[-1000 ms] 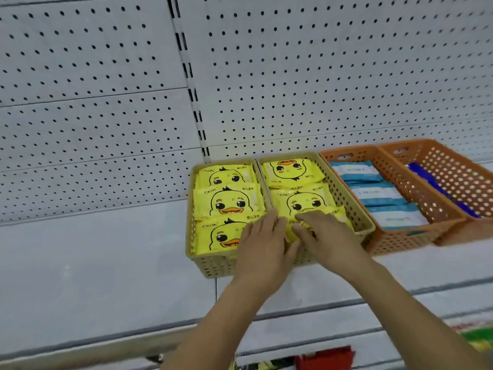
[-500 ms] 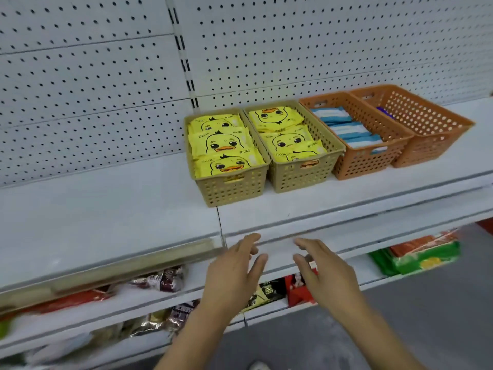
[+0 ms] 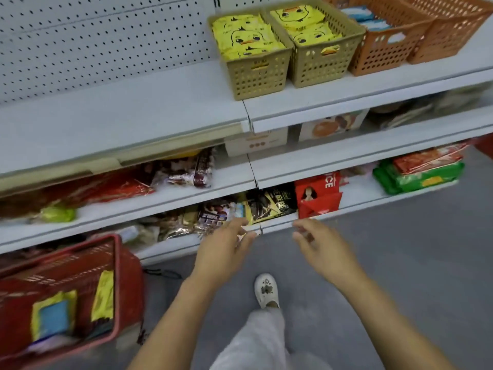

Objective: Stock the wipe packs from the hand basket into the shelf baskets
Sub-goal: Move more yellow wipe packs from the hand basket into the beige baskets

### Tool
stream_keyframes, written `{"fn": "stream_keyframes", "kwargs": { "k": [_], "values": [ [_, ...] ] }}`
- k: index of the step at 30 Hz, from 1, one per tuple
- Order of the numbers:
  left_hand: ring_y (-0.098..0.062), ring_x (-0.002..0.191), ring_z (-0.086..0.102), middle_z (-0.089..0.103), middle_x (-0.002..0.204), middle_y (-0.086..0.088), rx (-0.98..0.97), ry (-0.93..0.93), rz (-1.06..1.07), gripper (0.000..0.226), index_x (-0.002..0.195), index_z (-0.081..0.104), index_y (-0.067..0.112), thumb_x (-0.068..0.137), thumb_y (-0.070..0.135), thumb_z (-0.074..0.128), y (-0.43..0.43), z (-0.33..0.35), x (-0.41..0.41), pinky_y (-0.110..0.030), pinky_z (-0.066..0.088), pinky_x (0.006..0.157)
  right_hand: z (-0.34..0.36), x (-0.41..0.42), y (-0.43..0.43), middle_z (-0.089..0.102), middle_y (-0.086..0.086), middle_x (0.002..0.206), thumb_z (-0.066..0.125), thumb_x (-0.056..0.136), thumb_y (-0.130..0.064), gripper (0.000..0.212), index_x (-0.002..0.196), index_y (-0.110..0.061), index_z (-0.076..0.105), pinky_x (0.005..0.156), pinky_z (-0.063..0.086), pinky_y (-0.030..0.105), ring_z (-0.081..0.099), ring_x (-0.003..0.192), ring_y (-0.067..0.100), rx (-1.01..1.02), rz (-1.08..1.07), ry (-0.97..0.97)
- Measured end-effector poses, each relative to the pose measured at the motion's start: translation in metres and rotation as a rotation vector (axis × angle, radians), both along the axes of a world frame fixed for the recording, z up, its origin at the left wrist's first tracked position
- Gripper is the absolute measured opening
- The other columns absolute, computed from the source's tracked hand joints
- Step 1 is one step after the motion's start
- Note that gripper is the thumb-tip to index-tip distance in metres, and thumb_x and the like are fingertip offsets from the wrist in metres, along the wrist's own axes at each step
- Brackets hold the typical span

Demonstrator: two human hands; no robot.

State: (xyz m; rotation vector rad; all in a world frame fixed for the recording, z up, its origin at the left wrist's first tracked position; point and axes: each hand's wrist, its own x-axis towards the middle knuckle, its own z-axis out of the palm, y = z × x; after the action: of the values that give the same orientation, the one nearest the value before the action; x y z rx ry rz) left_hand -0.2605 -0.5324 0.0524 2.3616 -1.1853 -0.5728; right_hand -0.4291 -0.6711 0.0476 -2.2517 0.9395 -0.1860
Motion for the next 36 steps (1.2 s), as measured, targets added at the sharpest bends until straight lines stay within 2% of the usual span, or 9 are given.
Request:
{"fn": "stream_keyframes", "kwargs": {
  "k": [7,11,15,23,26,28,32,34,36],
  "values": [
    [-0.010,0.101,0.064,0.066,0.114,0.013,0.025,0.040,0.116,0.040,0.133,0.049,0.029,0.097,0.044,0.049,0.085,-0.015,0.003,-0.035,0.053,0.082,-0.004,0.024,0.068,0.064,-0.005,0.115,0.054,0.094,-0.032,0.028,0.121,-0.026,0.060,0.087,0.049,0.036,0.061,0.102,0.017,0.061,0.085,0.086],
    [-0.012,0.105,0.063,0.067,0.115,0.012,0.023,0.055,0.200,0.042,0.135,0.048,0.030,0.096,0.045,0.050,0.137,-0.020,0.027,-0.033,0.051,0.084,-0.008,0.066,0.109,0.064,-0.008,0.115,0.053,0.094,-0.033,0.028,0.121,-0.028,0.059,0.087,0.049,0.034,0.061,0.102,0.013,0.072,0.165,0.121],
    [-0.011,0.106,0.062,0.066,0.117,0.010,0.049,0.077,0.295,0.041,0.134,0.050,0.027,0.096,0.042,0.050,0.204,-0.030,0.069,-0.031,0.050,0.085,-0.014,0.127,0.165,0.066,-0.008,0.110,0.056,0.093,-0.029,0.026,0.118,-0.025,0.062,0.088,0.050,0.037,0.062,0.095,0.012,0.136,0.255,0.072],
    [-0.010,0.099,0.065,0.069,0.114,0.006,0.136,0.279,0.453,0.035,0.127,0.056,0.026,0.095,0.039,0.055,0.371,-0.084,0.204,-0.030,0.052,0.085,-0.049,0.282,0.319,0.064,-0.014,0.099,0.057,0.093,-0.019,0.021,0.111,-0.021,0.067,0.083,0.048,0.023,0.060,0.090,0.005,0.298,0.312,0.051],
    [-0.010,0.094,0.062,0.068,0.114,0.001,0.166,0.401,0.559,0.034,0.126,0.057,0.020,0.096,0.034,0.056,0.428,-0.119,0.261,-0.028,0.051,0.085,-0.082,0.333,0.374,0.064,-0.015,0.100,0.058,0.094,-0.019,0.019,0.110,-0.020,0.067,0.079,0.044,0.014,0.059,0.092,0.003,0.396,0.329,0.108],
    [-0.015,0.094,0.063,0.067,0.115,-0.005,0.163,0.473,0.677,0.034,0.126,0.057,0.015,0.096,0.030,0.057,0.458,-0.142,0.297,-0.030,0.052,0.088,-0.112,0.363,0.399,0.065,-0.012,0.098,0.059,0.093,-0.017,0.019,0.109,-0.018,0.068,0.078,0.041,0.008,0.059,0.093,0.003,0.479,0.286,0.160],
    [-0.033,0.115,0.058,0.059,0.129,-0.015,0.248,0.496,0.863,0.040,0.132,0.052,0.003,0.097,0.024,0.055,0.493,-0.203,0.361,-0.035,0.046,0.093,-0.180,0.407,0.425,0.065,-0.008,0.087,0.061,0.091,-0.015,0.013,0.102,-0.018,0.068,0.076,0.046,0.021,0.059,0.089,0.013,0.632,0.129,0.325],
    [-0.037,0.113,0.058,0.060,0.127,-0.019,0.312,0.505,0.906,0.037,0.128,0.053,0.001,0.097,0.021,0.053,0.499,-0.233,0.381,-0.036,0.045,0.091,-0.212,0.422,0.432,0.068,0.002,0.101,0.063,0.089,-0.017,0.014,0.103,-0.017,0.066,0.083,0.050,0.032,0.058,0.092,0.017,0.665,0.056,0.437],
    [-0.038,0.115,0.057,0.058,0.128,-0.019,0.403,0.515,0.907,0.039,0.131,0.047,0.000,0.099,0.022,0.048,0.503,-0.267,0.390,-0.038,0.047,0.095,-0.238,0.436,0.436,0.065,0.009,0.116,0.064,0.088,-0.018,0.026,0.113,-0.012,0.064,0.089,0.052,0.038,0.061,0.097,0.022,0.656,-0.006,0.525]
  ]
}}
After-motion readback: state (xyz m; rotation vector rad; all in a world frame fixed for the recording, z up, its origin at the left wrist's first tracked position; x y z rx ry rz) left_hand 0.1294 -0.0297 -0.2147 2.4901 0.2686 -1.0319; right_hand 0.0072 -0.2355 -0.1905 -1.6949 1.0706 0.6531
